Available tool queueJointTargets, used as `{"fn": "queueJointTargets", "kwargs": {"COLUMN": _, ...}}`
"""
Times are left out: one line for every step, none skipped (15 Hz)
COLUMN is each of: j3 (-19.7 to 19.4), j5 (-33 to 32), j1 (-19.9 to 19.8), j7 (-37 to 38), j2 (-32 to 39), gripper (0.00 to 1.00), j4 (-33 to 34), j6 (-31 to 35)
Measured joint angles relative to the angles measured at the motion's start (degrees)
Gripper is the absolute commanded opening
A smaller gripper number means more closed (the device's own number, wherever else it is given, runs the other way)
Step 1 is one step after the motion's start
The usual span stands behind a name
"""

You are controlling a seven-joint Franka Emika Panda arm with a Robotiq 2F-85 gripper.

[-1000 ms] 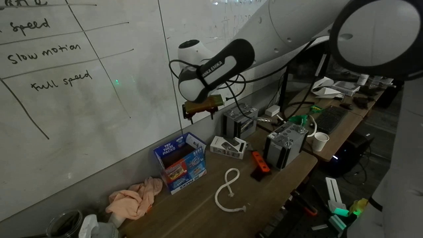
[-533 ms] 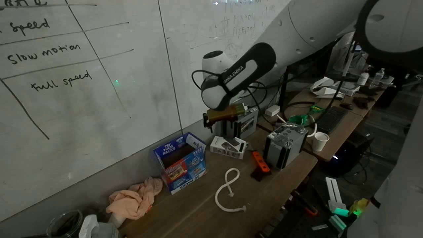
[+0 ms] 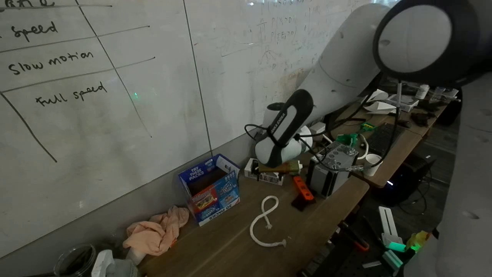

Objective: Pick up the ropes and put them in the blue box.

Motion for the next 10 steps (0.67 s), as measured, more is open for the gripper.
{"fn": "queueJointTargets", "kwargs": {"j3": 0.1, "j5": 1.8, "j1": 0.0, "j7": -0.5, "j2": 2.4, "gripper": 1.00, "j4": -0.2, "j6": 2.4}}
{"fn": "queueJointTargets", "kwargs": {"j3": 0.3, "j5": 3.5, "j1": 0.0, "j7": -0.9, "j2": 4.9, "gripper": 1.00, "j4": -0.1, "j6": 4.5}}
{"fn": "queueJointTargets", "kwargs": {"j3": 0.5, "j5": 5.0, "j1": 0.1, "j7": -1.1, "j2": 7.4, "gripper": 1.00, "j4": 0.3, "j6": 6.3}}
{"fn": "queueJointTargets", "kwargs": {"j3": 0.8, "j5": 6.4, "j1": 0.1, "j7": -1.2, "j2": 9.9, "gripper": 1.00, "j4": 0.8, "j6": 7.9}}
{"fn": "queueJointTargets", "kwargs": {"j3": 1.2, "j5": 7.7, "j1": 0.1, "j7": -1.4, "j2": 12.1, "gripper": 1.00, "j4": 1.4, "j6": 9.1}}
{"fn": "queueJointTargets", "kwargs": {"j3": 1.6, "j5": 8.8, "j1": 0.1, "j7": -1.8, "j2": 14.4, "gripper": 1.00, "j4": 2.3, "j6": 10.2}}
{"fn": "queueJointTargets", "kwargs": {"j3": 2.1, "j5": 9.8, "j1": 0.0, "j7": -2.1, "j2": 16.5, "gripper": 1.00, "j4": 3.3, "j6": 11.1}}
{"fn": "queueJointTargets", "kwargs": {"j3": 2.7, "j5": 10.6, "j1": 0.0, "j7": -2.4, "j2": 18.4, "gripper": 1.00, "j4": 4.3, "j6": 12.0}}
{"fn": "queueJointTargets", "kwargs": {"j3": 3.3, "j5": 11.4, "j1": 0.0, "j7": -2.6, "j2": 20.3, "gripper": 1.00, "j4": 5.4, "j6": 12.8}}
{"fn": "queueJointTargets", "kwargs": {"j3": 3.8, "j5": 12.1, "j1": 0.0, "j7": -2.6, "j2": 22.1, "gripper": 1.00, "j4": 6.7, "j6": 13.3}}
